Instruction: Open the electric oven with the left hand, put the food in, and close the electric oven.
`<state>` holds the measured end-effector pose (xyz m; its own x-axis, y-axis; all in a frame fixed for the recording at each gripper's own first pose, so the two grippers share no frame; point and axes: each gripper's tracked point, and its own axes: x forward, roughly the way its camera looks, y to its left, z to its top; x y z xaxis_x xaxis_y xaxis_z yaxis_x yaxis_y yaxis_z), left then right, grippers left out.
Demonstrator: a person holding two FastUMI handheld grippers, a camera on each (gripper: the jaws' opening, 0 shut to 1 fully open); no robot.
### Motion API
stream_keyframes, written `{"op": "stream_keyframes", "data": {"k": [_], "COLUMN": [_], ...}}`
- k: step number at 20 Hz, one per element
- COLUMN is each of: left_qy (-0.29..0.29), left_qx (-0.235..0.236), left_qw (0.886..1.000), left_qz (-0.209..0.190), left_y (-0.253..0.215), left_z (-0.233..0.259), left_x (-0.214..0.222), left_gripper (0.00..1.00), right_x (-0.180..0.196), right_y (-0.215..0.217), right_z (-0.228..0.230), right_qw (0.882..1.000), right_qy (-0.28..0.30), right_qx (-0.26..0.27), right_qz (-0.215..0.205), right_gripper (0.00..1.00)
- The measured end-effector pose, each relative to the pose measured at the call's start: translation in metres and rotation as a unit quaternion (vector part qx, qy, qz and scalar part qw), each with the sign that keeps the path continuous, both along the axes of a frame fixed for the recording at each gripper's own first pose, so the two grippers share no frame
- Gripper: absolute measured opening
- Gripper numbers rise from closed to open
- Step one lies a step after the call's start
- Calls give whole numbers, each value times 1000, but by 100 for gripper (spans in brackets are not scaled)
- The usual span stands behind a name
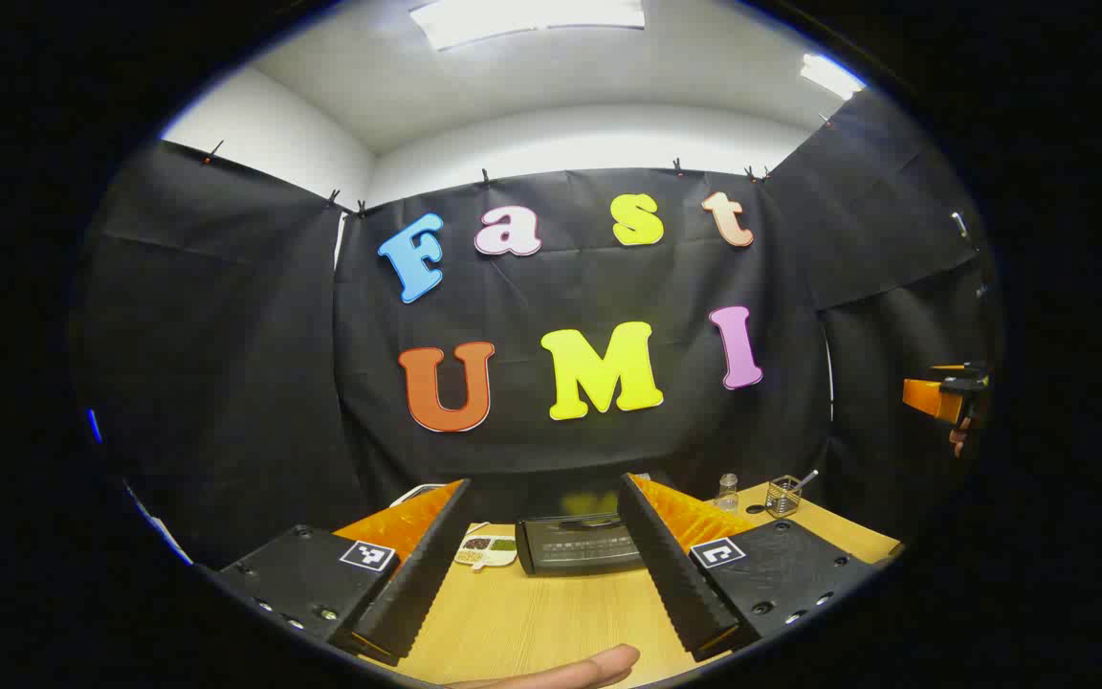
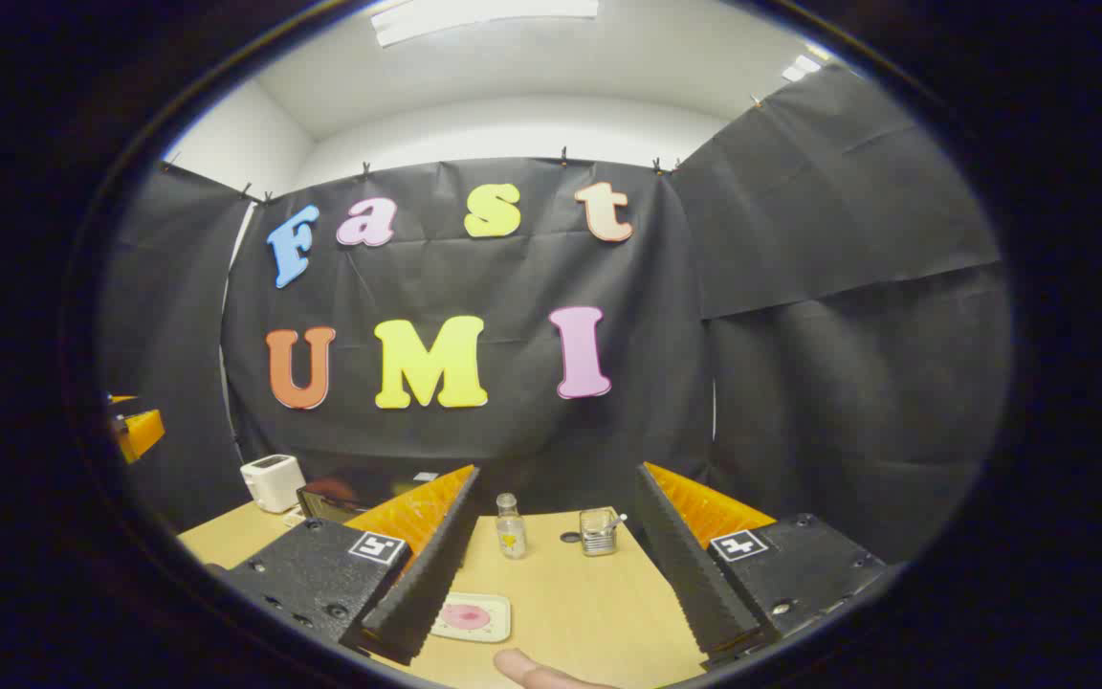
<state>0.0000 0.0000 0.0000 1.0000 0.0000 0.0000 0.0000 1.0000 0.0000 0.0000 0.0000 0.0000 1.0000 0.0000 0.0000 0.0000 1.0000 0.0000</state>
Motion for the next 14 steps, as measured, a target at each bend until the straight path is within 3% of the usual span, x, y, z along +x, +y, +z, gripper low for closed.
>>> {"op": "stream_keyframes", "data": {"k": [8,14], "left_qy": [-3,16], "left_qx": [-5,-1], "left_qw": [1000,1000], "left_qz": [-1,17], "left_y": [5,8], "left_z": [-1,-21], "left_x": [13,41], "left_gripper": [96,96], "right_x": [-6,13], "right_y": [-4,-2], "right_z": [25,18], "right_qw": [998,998], "right_qy": [-57,-56], "right_qx": [-12,-9], "right_qz": [-11,-2], "right_gripper": [96,96]}}
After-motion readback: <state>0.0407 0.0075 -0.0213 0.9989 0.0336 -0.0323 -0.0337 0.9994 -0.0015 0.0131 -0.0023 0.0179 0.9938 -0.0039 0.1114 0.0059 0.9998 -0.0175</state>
